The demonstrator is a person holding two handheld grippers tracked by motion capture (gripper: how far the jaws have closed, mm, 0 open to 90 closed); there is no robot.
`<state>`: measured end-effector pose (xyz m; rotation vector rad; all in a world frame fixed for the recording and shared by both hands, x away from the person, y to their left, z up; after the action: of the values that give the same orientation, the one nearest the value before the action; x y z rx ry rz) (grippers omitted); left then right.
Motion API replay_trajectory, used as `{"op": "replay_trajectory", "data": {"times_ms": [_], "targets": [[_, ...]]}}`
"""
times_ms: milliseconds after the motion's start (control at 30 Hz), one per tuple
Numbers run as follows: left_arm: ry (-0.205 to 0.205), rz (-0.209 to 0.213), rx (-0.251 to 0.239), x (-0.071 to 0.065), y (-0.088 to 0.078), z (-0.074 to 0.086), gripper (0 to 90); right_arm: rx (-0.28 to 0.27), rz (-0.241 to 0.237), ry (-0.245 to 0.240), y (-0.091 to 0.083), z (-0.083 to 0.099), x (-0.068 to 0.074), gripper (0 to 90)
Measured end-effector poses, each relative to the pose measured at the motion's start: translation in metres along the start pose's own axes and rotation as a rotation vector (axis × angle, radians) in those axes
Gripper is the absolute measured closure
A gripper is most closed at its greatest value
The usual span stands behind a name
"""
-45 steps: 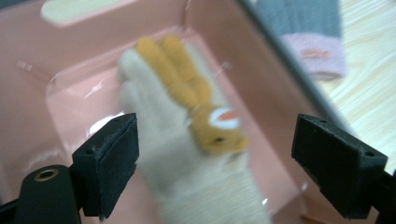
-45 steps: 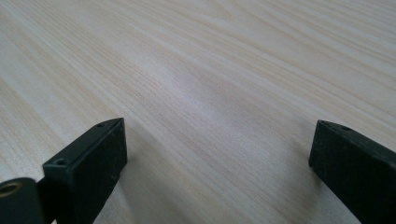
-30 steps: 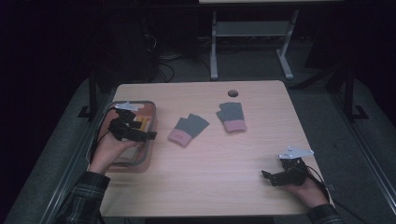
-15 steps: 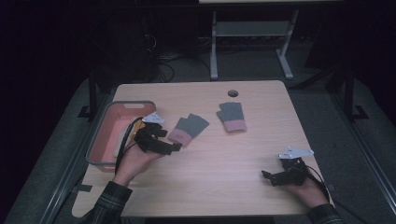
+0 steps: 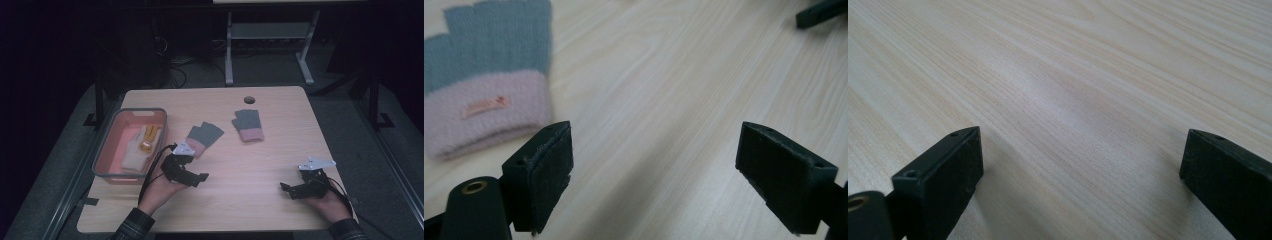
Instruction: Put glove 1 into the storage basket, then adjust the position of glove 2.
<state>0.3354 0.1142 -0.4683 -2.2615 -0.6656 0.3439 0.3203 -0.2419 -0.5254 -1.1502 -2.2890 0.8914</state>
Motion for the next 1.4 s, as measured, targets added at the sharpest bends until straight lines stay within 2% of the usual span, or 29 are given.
{"op": "replay_trajectory", "data": {"times_ms": [133,267,500,533,633,767,833,900,1100,1233,1400], "targets": [[0.029,-0.018,0.016,-0.002,0.009,0.013,14.8,0.0,0.0,0.0,0.0,0.0,0.0,3.2],[0.033,-0.023,0.033,-0.002,0.016,0.025,14.7,0.001,0.0,0.0,0.0,0.0,0.0,3.2],[0.069,-0.04,0.051,-0.005,0.025,0.039,13.6,0.013,0.001,-0.001,-0.001,0.0,0.001,4.5],[0.081,-0.051,0.049,-0.005,0.026,0.041,13.2,0.02,0.001,-0.003,-0.002,-0.001,0.002,5.7],[0.094,-0.04,0.025,-0.005,0.026,0.042,12.7,0.028,0.0,0.0,-0.002,-0.001,0.003,6.0],[0.096,-0.024,-0.052,-0.004,0.027,0.045,12.5,0.047,0.001,0.006,-0.002,-0.002,0.003,6.5],[0.103,-0.022,-0.047,-0.004,0.027,0.046,12.6,0.043,-0.003,0.01,-0.002,-0.004,0.002,7.3],[0.104,-0.019,-0.05,-0.004,0.026,0.047,12.8,0.039,-0.01,0.01,-0.005,-0.006,0.003,14.6],[0.109,-0.019,-0.049,-0.004,0.026,0.047,12.8,0.018,-0.022,0.027,-0.006,-0.016,0.006,16.4],[0.113,-0.019,-0.048,-0.003,0.026,0.047,12.8,0.001,-0.031,0.024,-0.004,-0.026,0.007,22.7],[0.112,-0.018,-0.043,-0.004,0.025,0.047,12.8,-0.023,-0.045,0.025,-0.002,-0.043,0.008,39.1]]}}
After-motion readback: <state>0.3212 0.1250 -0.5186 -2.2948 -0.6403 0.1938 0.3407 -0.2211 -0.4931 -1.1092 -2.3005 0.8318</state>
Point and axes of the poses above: each handheld gripper's, and its own axes: y roughly forward along the jaws, z roughly out of its underside, x roughly to its left, the point moved 6 cm from there along y, roughly forward along the jaws, and after that the axes turned 4 degrees about y, right-handed, at the moved point
